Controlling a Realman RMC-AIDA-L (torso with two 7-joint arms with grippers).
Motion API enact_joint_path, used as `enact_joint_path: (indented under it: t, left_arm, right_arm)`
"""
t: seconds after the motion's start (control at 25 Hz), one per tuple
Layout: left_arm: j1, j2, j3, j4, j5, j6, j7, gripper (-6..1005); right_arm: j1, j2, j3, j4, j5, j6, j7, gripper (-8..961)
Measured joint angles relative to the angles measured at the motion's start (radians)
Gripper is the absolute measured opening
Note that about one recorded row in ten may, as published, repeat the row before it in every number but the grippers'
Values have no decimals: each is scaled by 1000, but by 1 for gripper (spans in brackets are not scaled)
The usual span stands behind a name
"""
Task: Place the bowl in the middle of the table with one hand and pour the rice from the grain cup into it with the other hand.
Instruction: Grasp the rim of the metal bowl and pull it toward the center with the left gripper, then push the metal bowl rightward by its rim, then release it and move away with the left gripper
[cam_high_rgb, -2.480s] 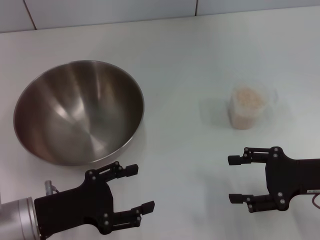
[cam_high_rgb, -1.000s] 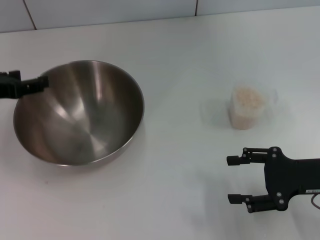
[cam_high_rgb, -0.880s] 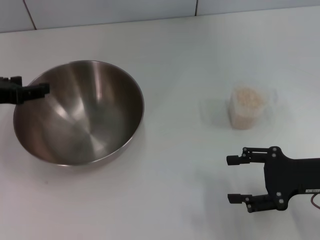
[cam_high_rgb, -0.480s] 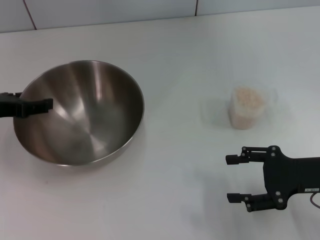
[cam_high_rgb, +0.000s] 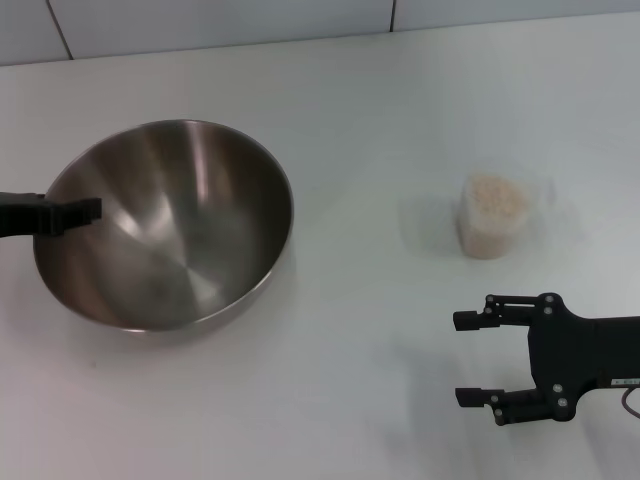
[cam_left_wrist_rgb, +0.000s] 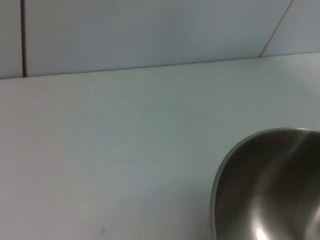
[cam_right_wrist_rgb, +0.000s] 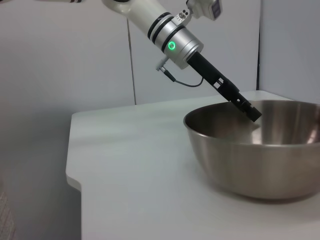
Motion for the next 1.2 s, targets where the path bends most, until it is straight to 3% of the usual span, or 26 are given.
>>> enact_joint_path:
  t: [0.32,0.52,0.72,0.88,1.0,1.2]
  left_arm:
    - [-26,0,-4,0,5,18,-15,411]
    - [-53,1,-4,-14,13,39,-16,187]
    - [-92,2,-31,-32,27,60,-25,51]
    - [-138,2,-88,-54,31,86,-27,40]
    - [-275,2,-167,-165,33,64,5,41]
    - [-336,1,-165,-229,56,20,25,58]
  right_arm:
    - [1,0,-1,0,0,0,-2,758]
    - [1,0,0,0,0,0,-4,758]
    - [1,0,-1,0,0,2,-4,759]
    - [3,0,-2,0,0,8,-5,759]
    - [5,0,-3,2,0,11,-6,759]
    - [7,0,-3,2,0,11,-7,759]
